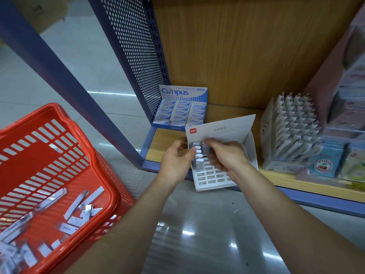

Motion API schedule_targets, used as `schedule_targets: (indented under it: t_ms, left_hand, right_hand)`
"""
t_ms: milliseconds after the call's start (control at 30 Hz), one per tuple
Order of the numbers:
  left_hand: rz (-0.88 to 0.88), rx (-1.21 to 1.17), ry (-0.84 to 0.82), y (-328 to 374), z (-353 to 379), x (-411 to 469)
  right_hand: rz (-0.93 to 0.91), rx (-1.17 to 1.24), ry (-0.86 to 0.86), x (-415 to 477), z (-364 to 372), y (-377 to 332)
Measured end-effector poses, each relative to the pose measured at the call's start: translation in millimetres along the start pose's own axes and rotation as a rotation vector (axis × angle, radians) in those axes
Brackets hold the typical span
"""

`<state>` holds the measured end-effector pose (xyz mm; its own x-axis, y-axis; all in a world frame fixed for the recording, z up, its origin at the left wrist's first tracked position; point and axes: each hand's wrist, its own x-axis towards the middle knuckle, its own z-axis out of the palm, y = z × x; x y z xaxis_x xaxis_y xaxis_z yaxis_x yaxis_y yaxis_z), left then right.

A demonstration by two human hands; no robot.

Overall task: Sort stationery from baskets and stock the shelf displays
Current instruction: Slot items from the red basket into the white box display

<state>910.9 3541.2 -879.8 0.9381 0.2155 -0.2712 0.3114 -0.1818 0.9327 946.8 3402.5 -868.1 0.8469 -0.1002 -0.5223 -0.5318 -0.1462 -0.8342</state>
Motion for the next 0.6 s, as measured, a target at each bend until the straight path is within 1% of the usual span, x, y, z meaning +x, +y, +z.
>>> schedule_targets:
  t_ms: [67,167,233,467,533,600]
  left_hand:
    - [-0.022,-0.014,0.040,2.3,0.0,2.5]
    - [-0.090,-0.004,0.110,8.1,3.3,6.2]
    - [-0.106,0.028,0.146,11.4,4.8,10.0]
    - [-0.143,0.100,0.125,21.0,6.3,10.4]
    - [-0.152,0.106,0.117,23.3,8.1,5.3]
    - [-0.133,0.184,0.116,33.2,6.8,-2.8]
  right_hand:
    - [0.029,0.003,-0.028,-0.4,-0.6,0.0]
    - [0.019,-0.014,-0.025,-2.0,-0.3,-0.9]
    - [0.036,-0.008,-0.030,-3.0,-0.2,-0.5]
    - [0.143,0.089,-0.074,-13.2,-14.6,-2.9]
    - [0.122,0.064,-0.065,-19.4,-21.8,-6.6]
    - [0.057,0.019,-0.054,-27.3,-30.6,-14.1]
